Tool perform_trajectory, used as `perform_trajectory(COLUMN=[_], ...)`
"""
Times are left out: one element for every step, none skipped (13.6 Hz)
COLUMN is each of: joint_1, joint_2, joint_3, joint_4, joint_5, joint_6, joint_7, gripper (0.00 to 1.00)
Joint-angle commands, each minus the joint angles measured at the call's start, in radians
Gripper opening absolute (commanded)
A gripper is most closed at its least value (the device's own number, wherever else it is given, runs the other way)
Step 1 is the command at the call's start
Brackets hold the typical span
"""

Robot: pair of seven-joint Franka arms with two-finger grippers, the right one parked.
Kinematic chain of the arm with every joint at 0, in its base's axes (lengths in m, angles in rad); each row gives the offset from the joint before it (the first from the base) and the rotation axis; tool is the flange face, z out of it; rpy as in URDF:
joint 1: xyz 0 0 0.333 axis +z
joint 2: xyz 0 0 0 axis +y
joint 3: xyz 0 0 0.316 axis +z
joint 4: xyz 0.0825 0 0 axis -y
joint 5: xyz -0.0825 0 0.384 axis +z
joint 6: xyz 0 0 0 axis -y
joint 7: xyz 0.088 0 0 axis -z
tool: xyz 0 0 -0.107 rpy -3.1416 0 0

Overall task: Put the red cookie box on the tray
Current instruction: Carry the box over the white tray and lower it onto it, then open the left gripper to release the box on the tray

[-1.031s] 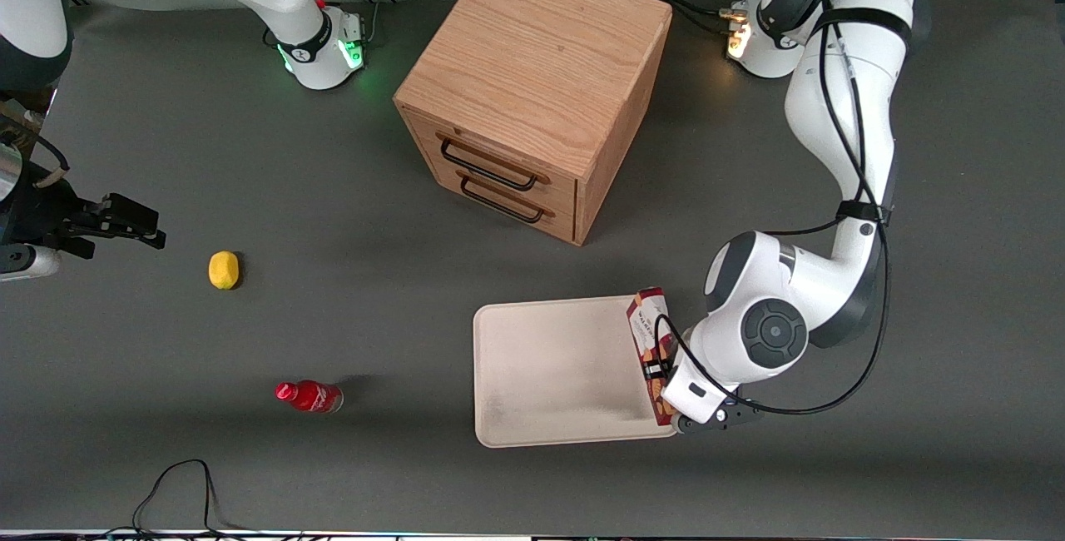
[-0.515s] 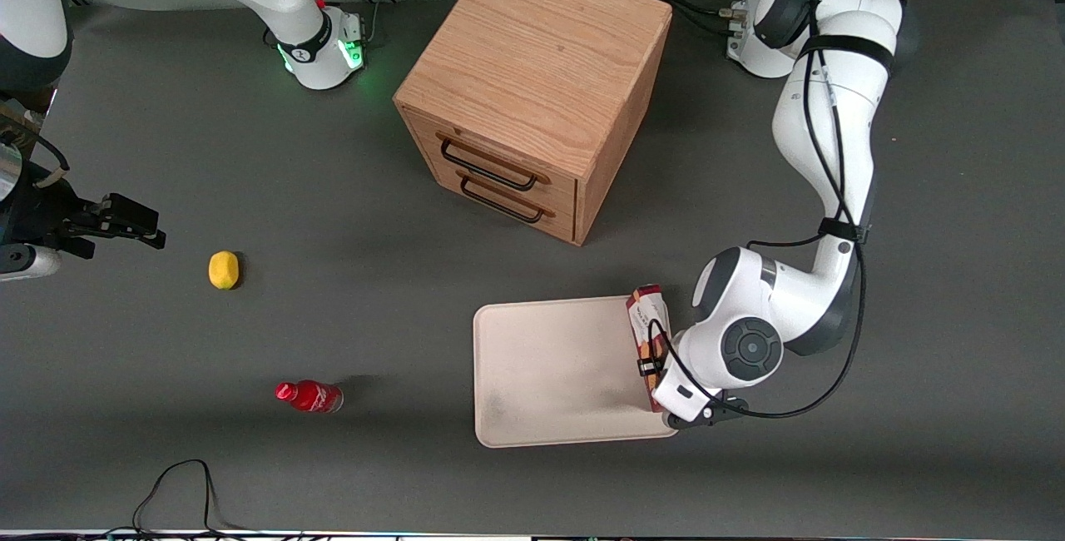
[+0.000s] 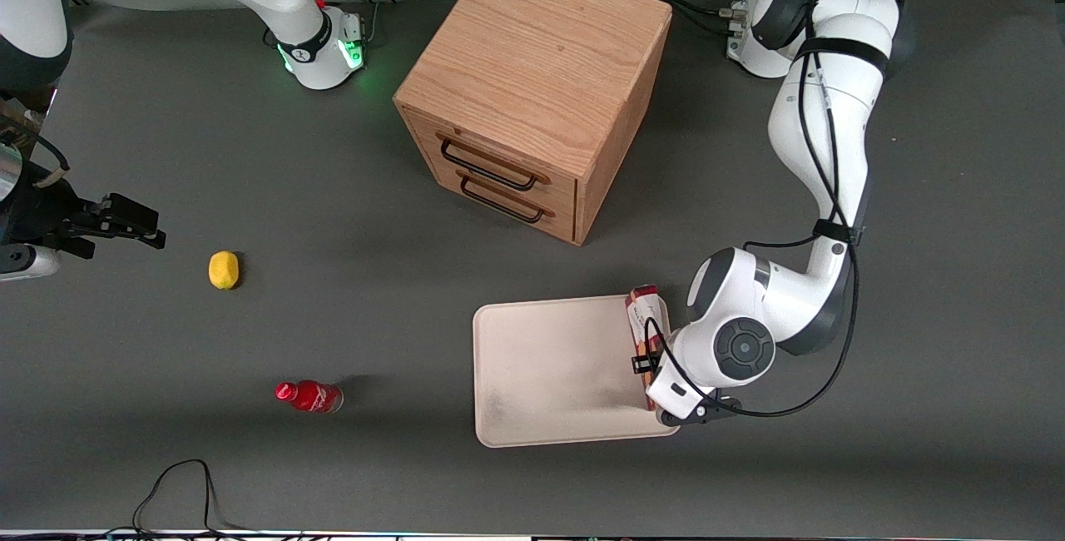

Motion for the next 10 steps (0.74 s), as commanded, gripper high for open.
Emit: perform_trajectory(joint_1=[-0.008, -0.004, -0.001, 0.001, 0.011, 0.028, 0.048, 0.056, 0.062, 0.086], joint_2=[0.007, -0.003, -0.014, -0.029, -0.046, -0.089, -0.127, -0.173, -0.221, -0.274], joint_3=[0.01, 0.01, 0.01, 0.011, 0.01, 0.01, 0.007, 0.007, 0.007, 0.004], joint_4=[0.028, 0.028, 0.024, 0.022, 0.007, -0.015, -0.033, -0.048, -0.065, -0.106], joint_5=[0.01, 0.01, 0.011, 0.016, 0.019, 0.018, 0.016, 0.011, 0.008, 0.008], joint_6=[-0.02, -0.029, -0.044, -0.056, -0.064, -0.093, -0.14, -0.202, -0.257, -0.297], joint_7=[0.015, 0.015, 0.016, 0.021, 0.036, 0.048, 0.077, 0.108, 0.12, 0.131], gripper=[1.0, 1.0, 1.0, 1.0, 1.0, 1.0, 1.0, 1.0, 1.0, 1.0])
